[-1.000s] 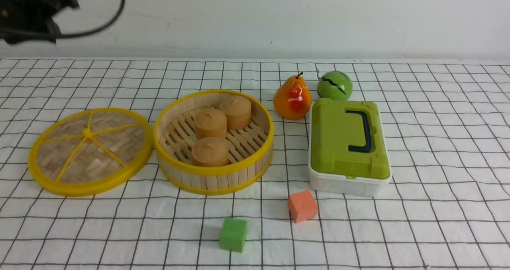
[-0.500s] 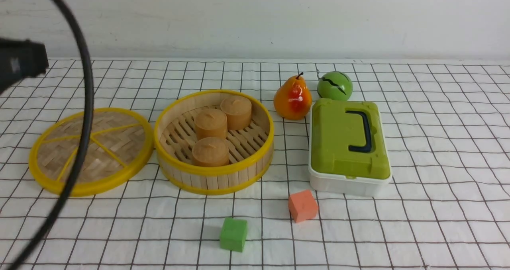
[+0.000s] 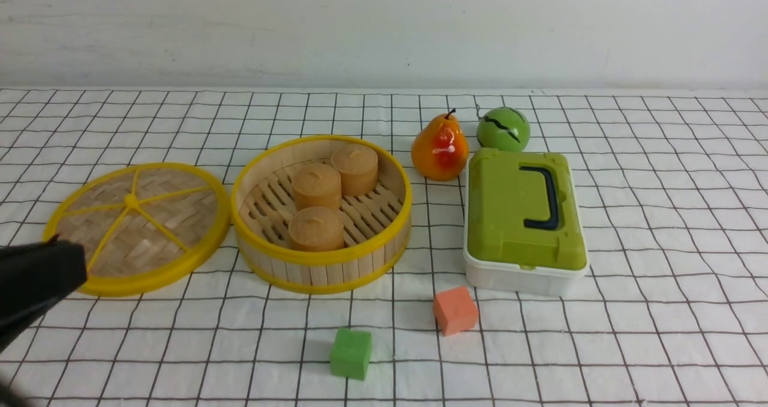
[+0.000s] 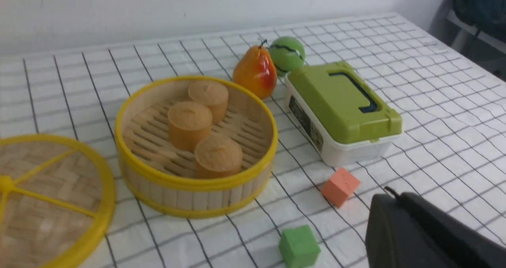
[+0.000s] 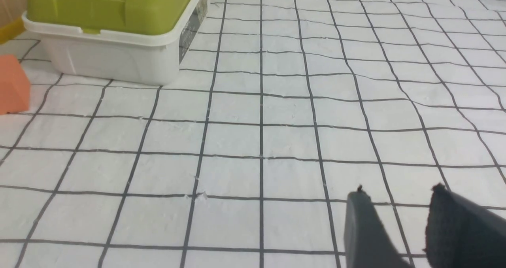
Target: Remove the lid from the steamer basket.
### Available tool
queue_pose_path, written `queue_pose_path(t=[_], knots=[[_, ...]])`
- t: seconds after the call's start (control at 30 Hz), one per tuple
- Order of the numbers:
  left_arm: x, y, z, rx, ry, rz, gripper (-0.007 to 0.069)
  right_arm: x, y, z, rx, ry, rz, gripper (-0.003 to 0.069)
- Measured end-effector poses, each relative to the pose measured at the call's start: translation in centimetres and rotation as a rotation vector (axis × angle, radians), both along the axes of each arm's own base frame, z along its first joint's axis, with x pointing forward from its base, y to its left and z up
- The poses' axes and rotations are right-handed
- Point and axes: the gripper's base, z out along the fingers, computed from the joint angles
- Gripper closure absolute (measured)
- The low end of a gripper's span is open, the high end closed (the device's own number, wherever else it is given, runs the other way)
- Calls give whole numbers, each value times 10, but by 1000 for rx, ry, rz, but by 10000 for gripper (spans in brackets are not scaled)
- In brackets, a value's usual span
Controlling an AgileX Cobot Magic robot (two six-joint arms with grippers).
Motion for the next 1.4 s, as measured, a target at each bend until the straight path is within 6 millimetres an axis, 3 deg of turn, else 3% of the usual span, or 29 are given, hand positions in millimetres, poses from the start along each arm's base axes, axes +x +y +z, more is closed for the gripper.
queue_pose_path(t=[0.13,0.3,0.53,0.63,0.77,1.4], knots=[[-15,11,-20,-20,-181,117,637,0,0,0,0,0,0,419],[-20,32,-85,80,-341,350,637,0,0,0,0,0,0,419],[-14,39,-152,50,-173,458,637,0,0,0,0,0,0,419],[-14,39,-169,12,-21,469,637,0,0,0,0,0,0,419],[-17,38,-181,5,108,446,637,0,0,0,0,0,0,419],[-18,34,-182,17,122,382,637,0,0,0,-1,0,0,419]])
